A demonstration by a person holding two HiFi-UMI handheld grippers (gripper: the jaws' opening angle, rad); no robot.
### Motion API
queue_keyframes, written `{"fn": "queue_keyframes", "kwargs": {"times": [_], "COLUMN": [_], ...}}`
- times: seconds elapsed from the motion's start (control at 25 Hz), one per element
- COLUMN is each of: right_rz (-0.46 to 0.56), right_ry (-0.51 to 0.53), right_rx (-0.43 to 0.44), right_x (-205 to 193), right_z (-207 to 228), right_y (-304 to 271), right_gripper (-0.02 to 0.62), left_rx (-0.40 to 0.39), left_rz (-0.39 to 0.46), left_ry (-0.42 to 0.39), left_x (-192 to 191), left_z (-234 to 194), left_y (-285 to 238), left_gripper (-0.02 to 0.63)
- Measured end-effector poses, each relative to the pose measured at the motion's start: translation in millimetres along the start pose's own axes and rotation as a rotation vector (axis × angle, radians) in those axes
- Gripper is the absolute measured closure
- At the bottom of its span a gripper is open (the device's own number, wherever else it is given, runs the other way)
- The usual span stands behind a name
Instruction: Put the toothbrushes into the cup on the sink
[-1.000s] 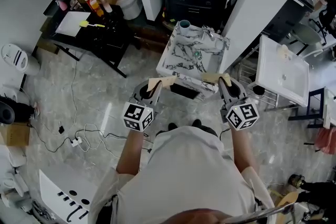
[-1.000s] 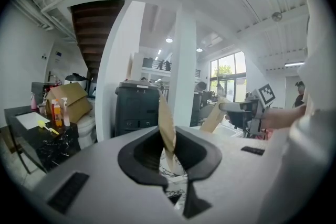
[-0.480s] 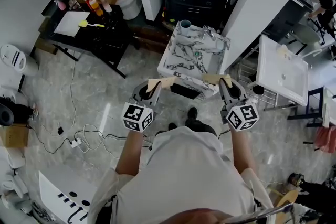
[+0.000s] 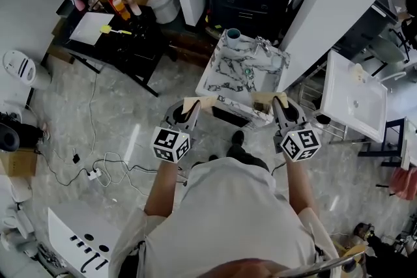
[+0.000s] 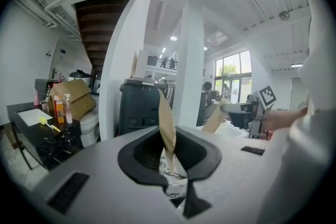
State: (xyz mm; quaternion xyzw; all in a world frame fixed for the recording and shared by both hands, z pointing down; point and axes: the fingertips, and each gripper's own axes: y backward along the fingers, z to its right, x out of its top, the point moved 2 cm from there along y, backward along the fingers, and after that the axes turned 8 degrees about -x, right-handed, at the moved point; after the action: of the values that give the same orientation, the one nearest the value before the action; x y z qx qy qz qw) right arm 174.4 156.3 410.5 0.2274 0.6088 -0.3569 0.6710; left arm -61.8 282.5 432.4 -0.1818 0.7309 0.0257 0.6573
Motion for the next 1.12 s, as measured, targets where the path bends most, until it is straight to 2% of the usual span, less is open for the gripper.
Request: {"fn": "queue_keyframes", "kwargs": {"times": [0.8, 1.12], "right_rz": [-0.031, -0.051], "right_ry": [-0.047, -0.069], "right_rx": [0.092, 0.112], "right_x": [5.1, 5.2], "right_z": [92.5, 124.8], "right_y": [-121.0, -153.2], "right_gripper": [0.525, 0.525], "left_rx": [0.079, 0.109], "left_rz": [-0.03, -0.048], "left_ry": [0.02, 0.033], "left_x": [24.1, 25.2], "left_z": [-50.8, -62.0], "left_y": [-120.1, -156.3], "left_gripper": [0.552, 0.552]}}
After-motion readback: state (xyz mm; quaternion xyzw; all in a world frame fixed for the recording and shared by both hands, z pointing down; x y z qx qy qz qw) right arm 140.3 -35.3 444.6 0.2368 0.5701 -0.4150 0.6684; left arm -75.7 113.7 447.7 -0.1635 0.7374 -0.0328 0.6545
